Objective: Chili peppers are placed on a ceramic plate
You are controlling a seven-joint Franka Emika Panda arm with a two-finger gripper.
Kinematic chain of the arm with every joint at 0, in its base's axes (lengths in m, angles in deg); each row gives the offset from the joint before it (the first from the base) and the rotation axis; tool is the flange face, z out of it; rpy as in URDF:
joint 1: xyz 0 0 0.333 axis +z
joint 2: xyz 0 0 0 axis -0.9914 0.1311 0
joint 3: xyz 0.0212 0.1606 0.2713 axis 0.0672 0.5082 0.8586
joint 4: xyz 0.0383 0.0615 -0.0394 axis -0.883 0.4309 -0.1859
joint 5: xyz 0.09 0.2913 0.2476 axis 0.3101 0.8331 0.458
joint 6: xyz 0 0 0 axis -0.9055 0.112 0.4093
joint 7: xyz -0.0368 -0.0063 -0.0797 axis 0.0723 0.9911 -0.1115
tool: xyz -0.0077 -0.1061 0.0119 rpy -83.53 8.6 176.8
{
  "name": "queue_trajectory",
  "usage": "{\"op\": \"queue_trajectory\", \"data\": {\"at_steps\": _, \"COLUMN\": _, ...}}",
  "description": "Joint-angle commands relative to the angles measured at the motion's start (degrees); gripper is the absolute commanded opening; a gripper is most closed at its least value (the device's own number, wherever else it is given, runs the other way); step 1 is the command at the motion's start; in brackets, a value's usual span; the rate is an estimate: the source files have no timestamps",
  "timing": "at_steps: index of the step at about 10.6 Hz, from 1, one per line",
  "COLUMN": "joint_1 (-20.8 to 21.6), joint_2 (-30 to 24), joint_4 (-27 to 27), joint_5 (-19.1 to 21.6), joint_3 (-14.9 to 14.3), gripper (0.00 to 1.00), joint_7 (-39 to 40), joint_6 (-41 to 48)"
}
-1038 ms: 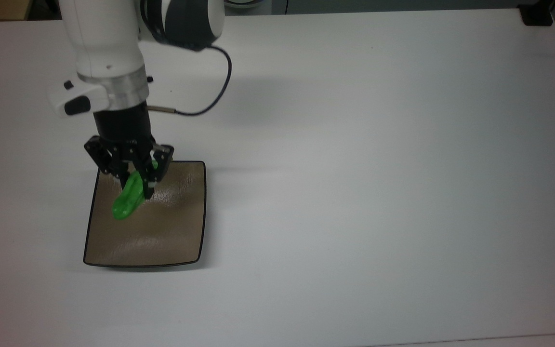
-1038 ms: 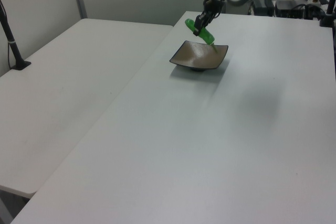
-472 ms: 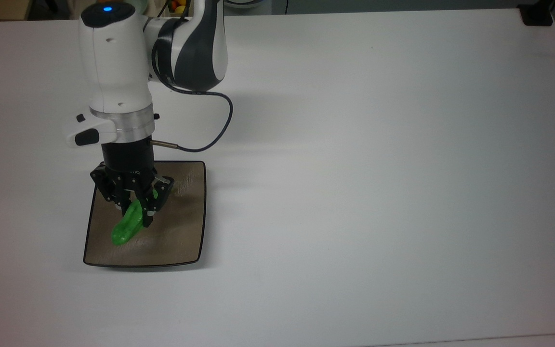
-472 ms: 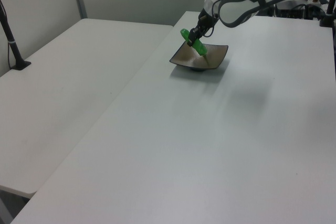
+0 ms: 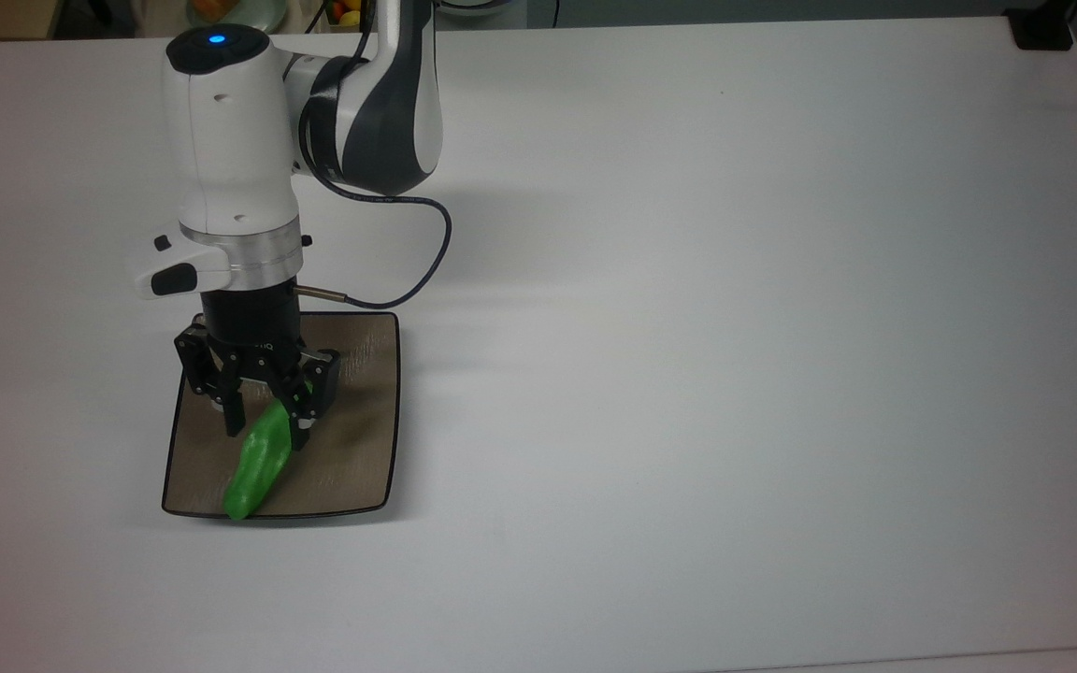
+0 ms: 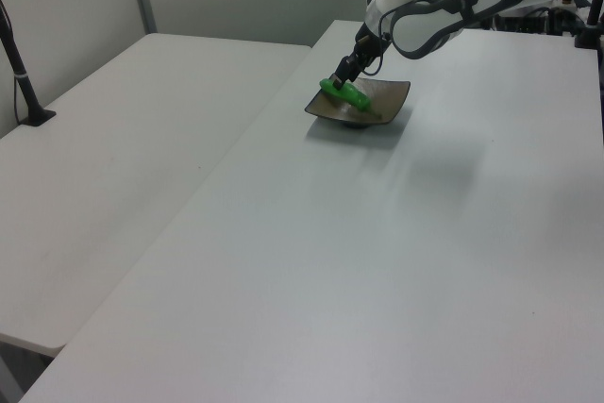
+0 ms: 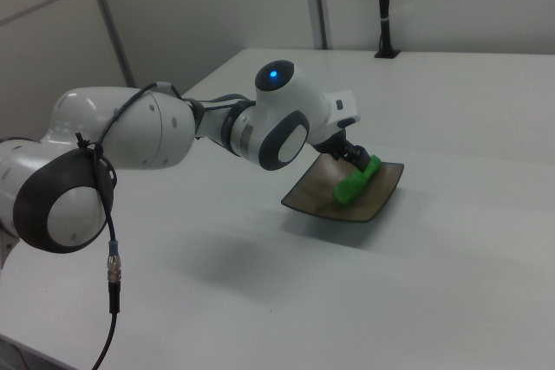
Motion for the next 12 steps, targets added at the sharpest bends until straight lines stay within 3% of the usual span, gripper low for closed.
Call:
{"op": "queue_trajectory", "data": {"at_steps": 1, "joint_1": 0.4, "joint_2": -0.4, "joint_4": -0.8, "joint_5": 1.2, "joint_3": -0.3, "gripper": 1.0, "joint_7": -0.2, "joint_6": -0.8}}
{"op": "queue_trajectory", "data": {"at_steps": 4, "joint_1": 0.9, "joint_2": -10.0, "joint_4": 2.5, "joint_5": 0.8, "joint_3": -0.3, "gripper": 1.0, "joint_7": -0.2, "joint_6": 5.8}}
{"op": "queue_trajectory", "data": {"at_steps": 10, "joint_1": 1.1, "joint_2": -31.2, "joint_4": 2.7, "joint_5": 0.4, "joint_3": -0.4, "gripper": 1.0, "joint_7": -0.3, "joint_6": 55.7}}
{"op": "queue_trajectory", "data": {"at_steps": 12, "joint_1": 4.0, "joint_2": -35.6, "joint_4": 2.8, "joint_5": 0.2, "joint_3": -0.5, "gripper": 1.0, "joint_7": -0.3, "joint_6": 65.5}}
